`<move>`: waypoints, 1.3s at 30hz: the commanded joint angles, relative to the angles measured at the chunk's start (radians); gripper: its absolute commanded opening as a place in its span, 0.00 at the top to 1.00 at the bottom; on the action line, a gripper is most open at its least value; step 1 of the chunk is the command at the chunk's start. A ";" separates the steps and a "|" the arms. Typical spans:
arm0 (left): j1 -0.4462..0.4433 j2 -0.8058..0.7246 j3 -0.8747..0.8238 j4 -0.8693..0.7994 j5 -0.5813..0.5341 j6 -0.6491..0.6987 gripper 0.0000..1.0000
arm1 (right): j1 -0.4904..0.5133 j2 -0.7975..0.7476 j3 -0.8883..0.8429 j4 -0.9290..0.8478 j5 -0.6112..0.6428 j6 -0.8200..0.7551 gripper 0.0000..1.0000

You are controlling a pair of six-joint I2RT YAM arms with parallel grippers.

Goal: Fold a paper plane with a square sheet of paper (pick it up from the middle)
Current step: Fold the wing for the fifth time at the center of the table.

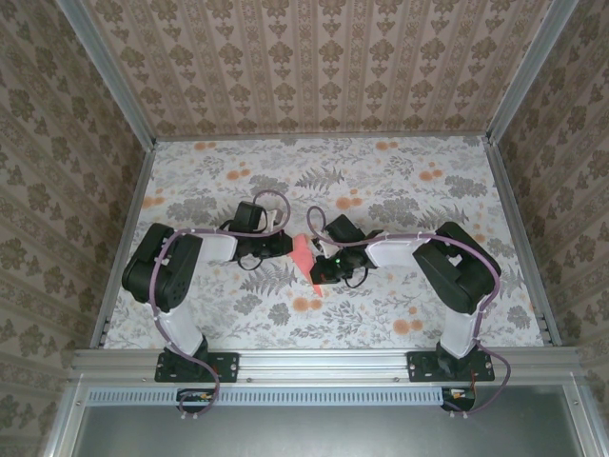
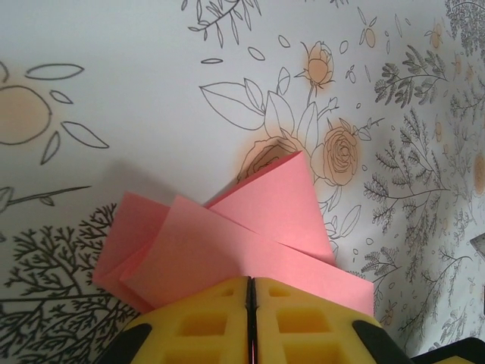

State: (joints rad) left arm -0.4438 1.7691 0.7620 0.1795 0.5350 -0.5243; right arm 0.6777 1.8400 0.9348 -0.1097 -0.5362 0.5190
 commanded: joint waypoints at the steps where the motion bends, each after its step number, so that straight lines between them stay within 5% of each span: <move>1: 0.023 0.039 0.001 -0.061 -0.067 0.012 0.92 | -0.002 -0.021 -0.011 -0.084 -0.015 0.012 0.97; 17: 0.008 0.069 0.025 -0.100 -0.078 0.000 0.95 | 0.003 0.095 0.233 -0.074 0.030 0.110 0.97; 34: -0.007 -0.100 -0.011 -0.015 0.014 -0.036 0.88 | -0.006 0.166 0.169 -0.096 0.081 0.114 0.98; 39: -0.081 -0.142 -0.032 -0.004 -0.018 -0.055 0.87 | -0.006 0.171 0.158 -0.086 0.076 0.119 0.98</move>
State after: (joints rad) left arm -0.4976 1.6535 0.7467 0.1638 0.5323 -0.5579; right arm 0.6743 1.9778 1.1324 -0.1379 -0.4957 0.6292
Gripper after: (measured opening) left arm 0.134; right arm 0.048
